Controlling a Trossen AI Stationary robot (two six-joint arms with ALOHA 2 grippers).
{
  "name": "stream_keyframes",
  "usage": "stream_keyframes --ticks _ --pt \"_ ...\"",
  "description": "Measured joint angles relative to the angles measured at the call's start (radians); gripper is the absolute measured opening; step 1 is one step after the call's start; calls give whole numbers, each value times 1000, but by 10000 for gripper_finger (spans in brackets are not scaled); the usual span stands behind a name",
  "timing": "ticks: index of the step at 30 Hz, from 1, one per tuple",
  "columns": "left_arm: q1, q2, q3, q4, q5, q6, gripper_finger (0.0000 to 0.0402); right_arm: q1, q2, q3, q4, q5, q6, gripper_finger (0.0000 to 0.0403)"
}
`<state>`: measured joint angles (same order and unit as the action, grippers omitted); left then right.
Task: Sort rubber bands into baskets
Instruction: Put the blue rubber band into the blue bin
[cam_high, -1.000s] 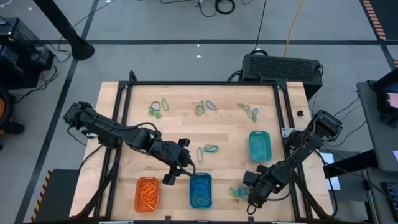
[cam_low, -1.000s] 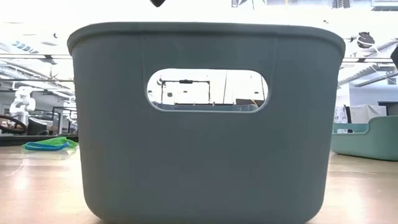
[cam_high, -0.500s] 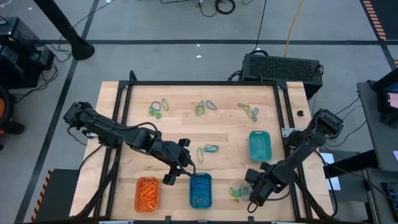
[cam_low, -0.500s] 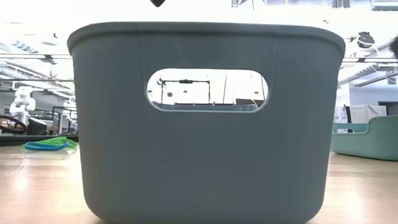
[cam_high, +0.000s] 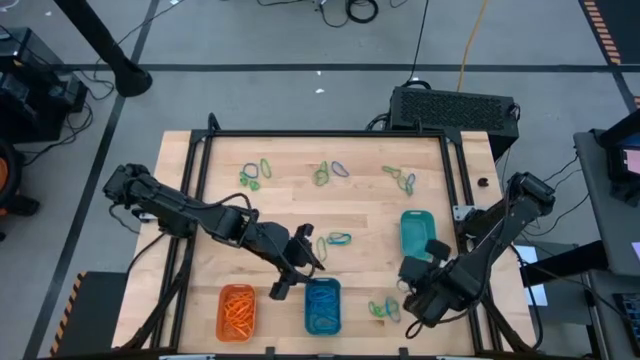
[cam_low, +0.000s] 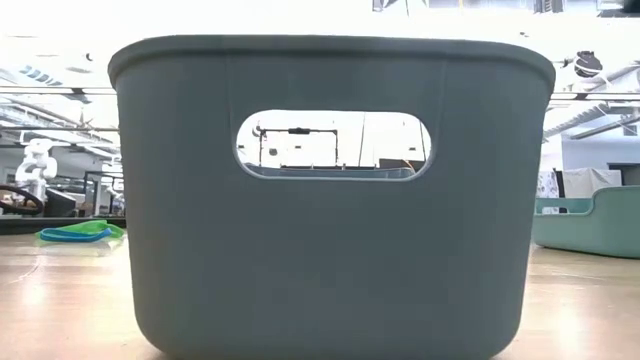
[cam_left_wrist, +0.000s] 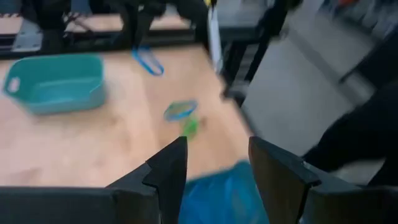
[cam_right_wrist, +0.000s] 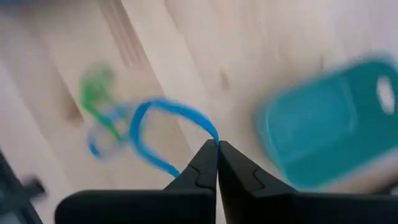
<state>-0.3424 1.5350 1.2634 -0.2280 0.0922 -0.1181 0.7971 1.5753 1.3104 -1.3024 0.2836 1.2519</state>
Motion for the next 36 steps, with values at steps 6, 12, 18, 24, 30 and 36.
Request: stream_keyframes --ticks 6,12,18,24,30,36 --pt "39 51 -101 293 43 -215 178 -71 -1 75 141 175 -104 0" --pt "89 152 -113 474 146 -427 178 -151 -1 85 350 182 -262 0" --pt "113 206 -113 509 170 -537 178 -189 -1 86 441 181 -344 0" --pt "122 229 -113 560 181 -583 178 -235 -1 85 448 183 -375 0" --pt "122 230 -113 560 182 -573 177 -254 -1 85 449 151 -401 0" --pt "130 230 -113 556 183 -553 102 -261 -1 85 448 131 -435 0"
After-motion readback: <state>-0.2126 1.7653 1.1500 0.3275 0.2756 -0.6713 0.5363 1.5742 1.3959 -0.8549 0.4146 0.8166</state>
